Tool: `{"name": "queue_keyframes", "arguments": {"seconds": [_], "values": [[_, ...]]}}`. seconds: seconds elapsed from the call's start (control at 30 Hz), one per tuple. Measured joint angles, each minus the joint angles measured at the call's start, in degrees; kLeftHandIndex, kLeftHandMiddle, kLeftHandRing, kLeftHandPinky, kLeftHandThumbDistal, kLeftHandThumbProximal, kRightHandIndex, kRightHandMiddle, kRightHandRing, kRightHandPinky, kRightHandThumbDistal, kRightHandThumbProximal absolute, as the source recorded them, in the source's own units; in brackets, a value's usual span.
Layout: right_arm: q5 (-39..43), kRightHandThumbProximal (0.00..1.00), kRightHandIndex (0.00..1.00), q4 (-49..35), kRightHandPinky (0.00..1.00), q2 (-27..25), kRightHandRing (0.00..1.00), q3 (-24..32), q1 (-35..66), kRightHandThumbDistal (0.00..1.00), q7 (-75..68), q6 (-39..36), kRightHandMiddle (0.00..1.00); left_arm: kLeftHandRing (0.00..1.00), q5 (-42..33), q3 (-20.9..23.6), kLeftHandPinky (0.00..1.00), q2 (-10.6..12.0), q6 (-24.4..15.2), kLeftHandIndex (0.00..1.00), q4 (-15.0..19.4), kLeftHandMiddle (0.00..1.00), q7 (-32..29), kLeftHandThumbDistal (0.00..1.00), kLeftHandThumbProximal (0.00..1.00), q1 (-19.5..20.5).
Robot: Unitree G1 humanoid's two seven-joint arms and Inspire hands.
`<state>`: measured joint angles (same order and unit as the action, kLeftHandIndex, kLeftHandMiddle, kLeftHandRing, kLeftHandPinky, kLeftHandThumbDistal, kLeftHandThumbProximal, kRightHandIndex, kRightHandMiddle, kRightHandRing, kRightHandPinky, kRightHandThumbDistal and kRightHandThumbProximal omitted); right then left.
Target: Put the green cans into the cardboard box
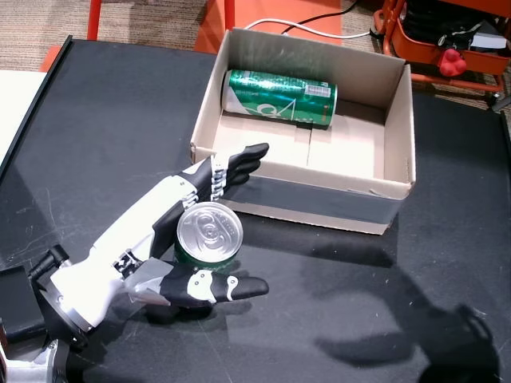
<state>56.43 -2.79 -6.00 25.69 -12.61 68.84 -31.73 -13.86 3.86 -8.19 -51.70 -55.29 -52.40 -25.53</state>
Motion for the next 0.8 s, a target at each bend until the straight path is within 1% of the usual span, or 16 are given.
{"name": "queue_keyframes", "arguments": {"seconds": [0.07,0.13,0.2,0.27,0.33,0.37,0.43,0.47,0.5,0.57,0.6,0.63,0.67,0.7,0.73,0.8], "values": [[0.0,0.33,0.58,0.0,0.66,-0.1,0.68,0.1,0.0,0.71,0.2,-0.1,0.64,1.0,-0.1,0.3,0.98,0.1,0.0,1.0,0.0,0.98,-0.3,1.0,0.31,0.0],[-0.1,0.46,0.57,-0.4,0.68,-0.2,0.68,0.2,0.1,0.64,0.1,-0.1,0.64,1.0,-0.2,0.5,0.98,0.2,0.3,1.0,0.2,0.98,-0.5,1.0,0.31,0.1],[-1.3,0.48,0.54,-0.7,0.71,-0.2,0.66,0.5,0.1,0.5,-0.1,-1.7,0.61,1.0,-0.2,0.6,0.98,0.2,0.6,1.0,0.6,0.98,-0.6,1.0,0.32,0.3],[-2.6,0.52,0.51,-0.9,0.67,-0.2,0.63,0.8,0.1,0.52,-0.5,-3.7,0.57,1.0,-0.2,0.6,0.98,0.1,1.4,0.96,0.9,0.97,-0.9,1.0,0.31,0.8],[-4.6,0.64,0.45,-1.2,0.66,-0.2,0.59,1.2,0.2,0.47,-2.2,-5.6,0.53,1.0,-0.2,0.5,0.98,0.1,2.4,0.95,1.4,0.97,-1.7,1.0,0.29,1.3],[-6.4,0.66,0.43,-1.3,0.65,0.0,0.59,1.6,0.2,0.47,-3.2,-7.8,0.51,1.0,-0.2,0.4,0.98,0.0,2.8,0.95,1.7,0.98,-2.2,1.0,0.27,1.6],[-9.5,0.7,0.41,-1.3,0.68,0.7,0.6,2.1,0.1,0.57,-5.5,-12.3,0.51,1.0,-0.2,-0.1,0.98,-0.5,3.4,0.98,1.9,0.99,-2.4,1.0,0.26,2.0],[-10.2,0.68,0.41,-1.3,0.67,0.9,0.59,2.1,0.1,0.55,-6.2,-14.0,0.51,1.0,0.0,-0.5,0.99,-0.9,3.9,0.98,2.1,0.99,-2.4,1.0,0.26,2.2],[-10.8,0.64,0.42,-1.2,0.65,1.0,0.59,2.0,0.1,0.47,-6.9,-15.4,0.52,1.0,0.5,-0.9,0.98,-1.5,4.6,0.98,2.3,0.98,-2.4,1.0,0.27,2.5],[-11.0,0.7,0.41,-1.1,0.62,1.0,0.54,1.6,0.2,0.49,-8.1,-16.2,0.48,0.99,1.9,-1.7,0.97,-2.6,5.2,0.98,2.5,0.97,-1.8,1.0,0.29,3.1],[-11.1,0.71,0.44,-1.3,0.68,0.8,0.59,1.0,0.7,0.5,-9.3,-15.7,0.53,0.98,3.0,-2.1,0.97,-3.2,5.4,0.97,2.6,0.96,-1.0,1.0,0.29,3.5],[-10.8,0.68,0.47,-1.4,0.68,0.4,0.6,0.3,1.4,0.65,-9.7,-14.9,0.56,0.97,3.8,-2.5,0.96,-3.8,5.4,0.96,2.6,0.95,-0.3,1.0,0.28,3.9],[-10.2,0.68,0.5,-1.4,0.7,-0.3,0.62,-0.2,1.9,0.69,-9.1,-13.8,0.6,0.97,4.5,-3.0,0.96,-4.3,5.4,0.95,2.7,0.95,0.3,1.0,0.28,4.3],[-9.0,0.69,0.52,-1.4,0.72,-1.0,0.64,-0.5,2.2,0.69,-8.4,-12.8,0.62,0.97,5.0,-3.2,0.96,-4.8,5.4,0.95,2.7,0.95,0.7,1.0,0.27,4.7],[-7.7,0.67,0.57,-1.4,0.74,-1.8,0.69,-0.6,2.3,0.64,-7.6,-11.9,0.67,0.97,5.2,-3.4,0.97,-5.1,5.4,0.97,2.7,0.95,0.9,1.0,0.27,5.1],[-4.7,0.69,0.6,-1.1,0.75,-3.4,0.69,-0.6,2.6,0.8,-5.3,-9.0,0.67,0.97,5.4,-3.8,0.97,-5.7,5.4,0.98,2.7,0.95,1.0,1.0,0.28,5.6]]}}
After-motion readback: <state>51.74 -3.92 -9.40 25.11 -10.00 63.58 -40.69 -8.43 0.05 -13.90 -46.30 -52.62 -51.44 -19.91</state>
